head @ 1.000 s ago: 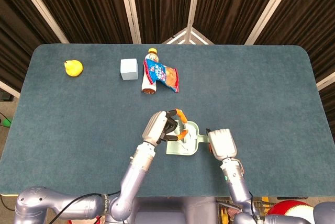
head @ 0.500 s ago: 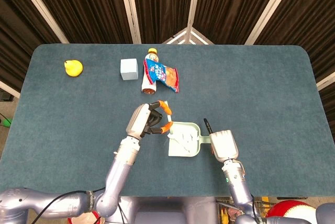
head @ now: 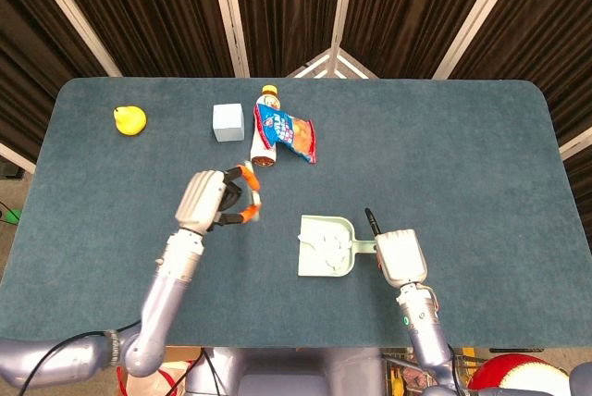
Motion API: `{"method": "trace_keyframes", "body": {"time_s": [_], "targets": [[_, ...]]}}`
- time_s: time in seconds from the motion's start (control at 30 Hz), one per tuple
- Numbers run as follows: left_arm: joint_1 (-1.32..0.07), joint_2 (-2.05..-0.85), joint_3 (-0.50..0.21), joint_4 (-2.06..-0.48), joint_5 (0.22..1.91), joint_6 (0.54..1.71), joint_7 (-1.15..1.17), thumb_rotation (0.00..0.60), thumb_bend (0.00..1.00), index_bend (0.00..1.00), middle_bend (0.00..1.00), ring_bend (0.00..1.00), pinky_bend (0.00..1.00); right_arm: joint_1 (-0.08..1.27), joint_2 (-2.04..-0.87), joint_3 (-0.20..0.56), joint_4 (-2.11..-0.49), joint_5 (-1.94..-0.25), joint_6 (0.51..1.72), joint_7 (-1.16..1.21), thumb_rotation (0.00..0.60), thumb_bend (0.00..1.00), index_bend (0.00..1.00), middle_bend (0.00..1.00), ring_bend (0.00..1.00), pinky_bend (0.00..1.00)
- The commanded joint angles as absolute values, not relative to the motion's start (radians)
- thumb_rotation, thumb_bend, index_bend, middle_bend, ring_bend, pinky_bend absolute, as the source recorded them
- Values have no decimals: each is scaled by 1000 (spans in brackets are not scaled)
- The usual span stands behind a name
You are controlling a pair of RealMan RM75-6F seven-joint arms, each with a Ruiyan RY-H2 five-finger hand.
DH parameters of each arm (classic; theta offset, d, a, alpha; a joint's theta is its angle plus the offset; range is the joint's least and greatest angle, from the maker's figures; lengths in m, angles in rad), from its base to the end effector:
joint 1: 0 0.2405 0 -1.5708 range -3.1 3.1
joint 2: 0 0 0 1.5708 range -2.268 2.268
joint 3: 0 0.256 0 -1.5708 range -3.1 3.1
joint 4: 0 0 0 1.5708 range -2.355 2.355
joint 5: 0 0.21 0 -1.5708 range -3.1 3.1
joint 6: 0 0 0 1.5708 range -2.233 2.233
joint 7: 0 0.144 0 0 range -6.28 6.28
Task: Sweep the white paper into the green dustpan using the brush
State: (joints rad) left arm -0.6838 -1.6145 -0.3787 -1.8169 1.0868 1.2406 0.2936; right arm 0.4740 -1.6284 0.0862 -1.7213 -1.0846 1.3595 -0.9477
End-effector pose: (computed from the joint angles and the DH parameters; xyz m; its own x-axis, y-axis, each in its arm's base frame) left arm -0.0581 0.3180 0.0285 -0.0917 0.1336 0.9868 0.9418 -0.3101 0.1295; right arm -0.1748 -0.2530 -0.0112 0.6640 -0.1412 0.7342 -0.7466 -0.1790 0.6408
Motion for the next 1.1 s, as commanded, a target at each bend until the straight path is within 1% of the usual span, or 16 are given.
{"method": "trace_keyframes", "body": {"time_s": [0.03, 0.2, 0.3, 0.37, 0.4, 0.43, 0.47, 0.53, 0.57, 0.63, 0.73, 0.83, 0.9, 0.97, 1.0, 1.1], "targets": [[-654, -1464, -320, -1868, 1112, 1229, 427, 600, 530, 778, 1000, 1000, 1000, 467, -1616, 82, -1742, -1091, 1370, -946, 600, 480, 0, 855, 870, 874], [-632, -1330, -249, -1884, 1138, 1216, 558, 600, 530, 771, 1000, 1000, 1000, 458, -1603, 80, -1772, -1094, 1381, -942, 600, 480, 0, 856, 871, 874], [-625, -1270, -203, -1875, 1139, 1223, 689, 600, 529, 744, 1000, 1000, 1000, 454, -1597, 76, -1786, -1100, 1387, -942, 600, 480, 0, 856, 871, 874], [-626, -1238, -177, -1882, 1101, 1230, 811, 600, 473, 684, 988, 997, 1000, 452, -1594, 75, -1793, -1103, 1391, -943, 600, 480, 0, 856, 871, 874], [-629, -1227, -169, -1890, 1075, 1235, 867, 600, 408, 627, 965, 986, 1000, 450, -1593, 75, -1798, -1105, 1393, -942, 600, 480, 0, 856, 871, 874], [-633, -1216, -158, -1896, 1049, 1237, 925, 600, 299, 527, 910, 955, 1000, 449, -1593, 75, -1802, -1106, 1395, -942, 600, 480, 0, 856, 871, 874], [-637, -1209, -151, -1903, 1027, 1241, 969, 600, 187, 414, 815, 901, 1000, 449, -1592, 74, -1805, -1106, 1396, -943, 600, 480, 0, 856, 870, 874], [-641, -1205, -142, -1918, 992, 1247, 1015, 600, 43, 224, 589, 788, 983, 448, -1592, 73, -1809, -1110, 1398, -947, 600, 480, 0, 856, 871, 874], [-641, -1205, -141, -1925, 980, 1249, 1017, 600, 12, 151, 485, 730, 950, 447, -1592, 72, -1810, -1112, 1400, -948, 600, 480, 0, 856, 871, 874], [-640, -1208, -142, -1935, 973, 1253, 1002, 600, 0, 62, 369, 638, 866, 446, -1593, 72, -1811, -1115, 1403, -949, 600, 480, 0, 856, 871, 874], [-635, -1211, -142, -1941, 990, 1257, 962, 600, 0, 4, 276, 544, 773, 445, -1591, 71, -1815, -1116, 1404, -953, 600, 480, 0, 856, 871, 874], [-621, -1207, -141, -1961, 1011, 1270, 907, 600, 0, 0, 235, 472, 709, 442, -1582, 67, -1825, -1128, 1409, -952, 600, 479, 0, 855, 857, 874], [-609, -1201, -140, -1970, 1041, 1281, 862, 600, 0, 0, 185, 410, 652, 442, -1573, 69, -1830, -1134, 1408, -945, 600, 479, 0, 841, 830, 873], [-591, -1191, -135, -1979, 1079, 1295, 807, 600, 0, 0, 123, 342, 589, 442, -1559, 70, -1836, -1150, 1410, -935, 600, 479, 0, 783, 773, 849], [-582, -1185, -131, -1983, 1096, 1301, 782, 600, 0, 0, 93, 309, 562, 440, -1549, 69, -1838, -1163, 1412, -927, 600, 479, 0, 735, 727, 820], [-546, -1159, -116, -1994, 1153, 1323, 692, 600, 0, 0, 45, 227, 497, 430, -1514, 64, -1844, -1192, 1419, -890, 600, 480, 0, 568, 542, 684]]}}
